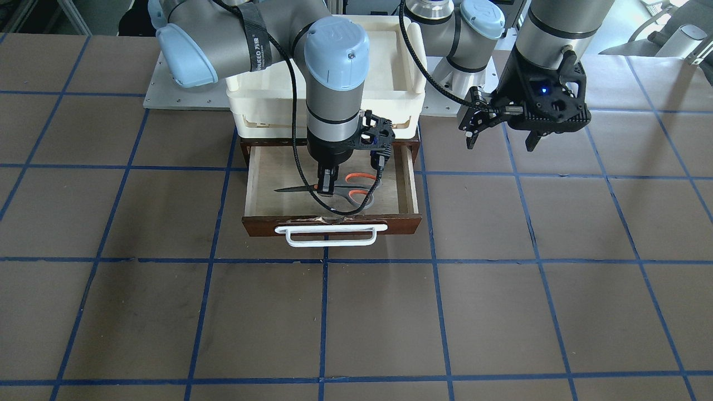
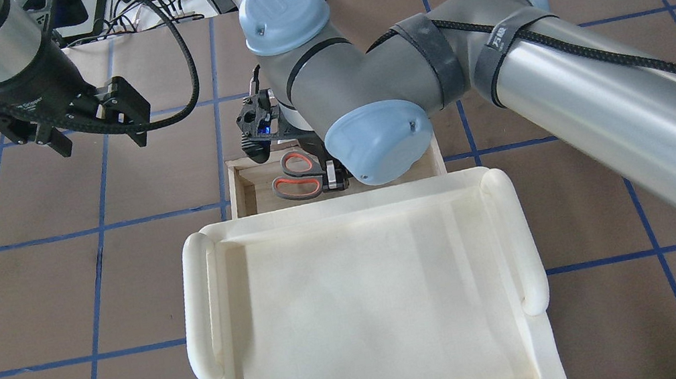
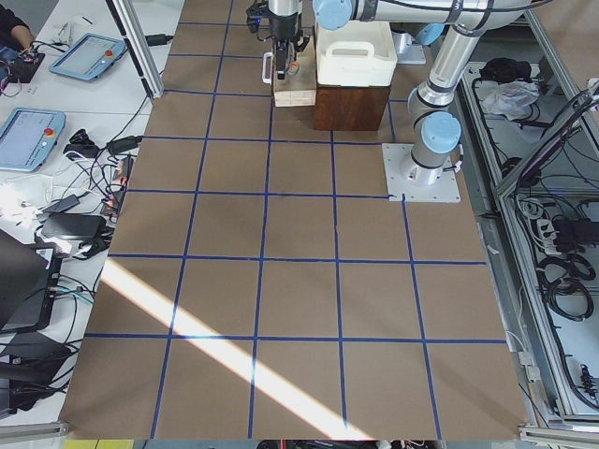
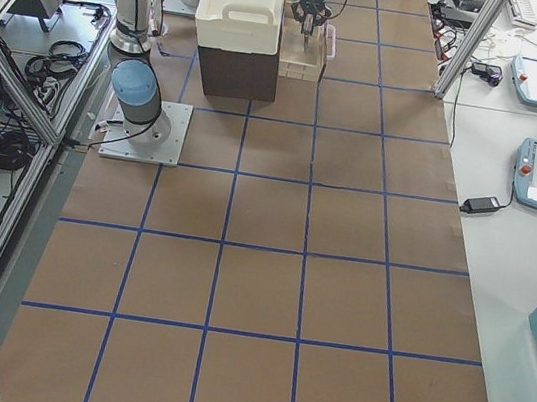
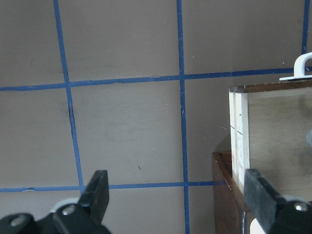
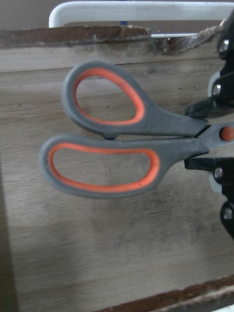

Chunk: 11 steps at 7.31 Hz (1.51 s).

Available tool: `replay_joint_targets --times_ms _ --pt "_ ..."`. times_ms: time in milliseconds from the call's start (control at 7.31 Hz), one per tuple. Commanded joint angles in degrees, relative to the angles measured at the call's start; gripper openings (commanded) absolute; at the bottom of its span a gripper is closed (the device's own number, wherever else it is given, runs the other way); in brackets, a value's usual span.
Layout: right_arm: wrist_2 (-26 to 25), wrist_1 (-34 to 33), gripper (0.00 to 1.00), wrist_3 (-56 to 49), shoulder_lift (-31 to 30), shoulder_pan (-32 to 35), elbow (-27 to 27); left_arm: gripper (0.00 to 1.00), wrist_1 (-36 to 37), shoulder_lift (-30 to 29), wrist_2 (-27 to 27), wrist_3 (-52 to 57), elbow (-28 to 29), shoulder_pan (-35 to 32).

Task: Put scissors in drawer and close it
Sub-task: 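Lower the scissors into the open drawer and open the right gripper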

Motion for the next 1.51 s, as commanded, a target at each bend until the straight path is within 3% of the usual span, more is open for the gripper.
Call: replay_joint_targets --times_ms 0,1368 --pt "0.26 -0.92 0.00 1.36 1.86 1.40 0.15 1.00 0.00 0.00 0.00 -0.06 0.00 0.04" --pt "-0.72 -3.47 0.00 -2.69 2.05 1.40 3.58 1.00 0.00 0.00 0.00 0.03 0.00 0.04"
